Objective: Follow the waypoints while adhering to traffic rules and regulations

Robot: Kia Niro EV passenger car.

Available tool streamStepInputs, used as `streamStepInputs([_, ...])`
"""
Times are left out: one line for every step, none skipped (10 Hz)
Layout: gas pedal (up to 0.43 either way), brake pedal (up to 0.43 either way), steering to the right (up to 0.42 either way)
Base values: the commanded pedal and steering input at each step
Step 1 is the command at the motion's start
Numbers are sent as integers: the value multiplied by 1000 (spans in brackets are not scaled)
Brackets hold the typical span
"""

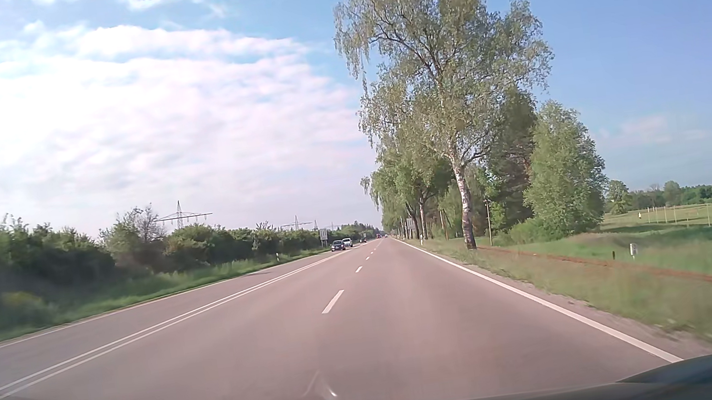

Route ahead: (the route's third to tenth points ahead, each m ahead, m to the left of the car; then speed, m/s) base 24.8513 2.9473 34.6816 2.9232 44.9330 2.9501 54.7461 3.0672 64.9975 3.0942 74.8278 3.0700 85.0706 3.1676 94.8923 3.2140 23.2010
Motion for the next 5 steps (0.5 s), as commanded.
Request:
streamStepInputs([220, 0, 0])
streamStepInputs([220, 0, 0])
streamStepInputs([220, 0, 0])
streamStepInputs([220, 0, 0])
streamStepInputs([220, 0, 0])
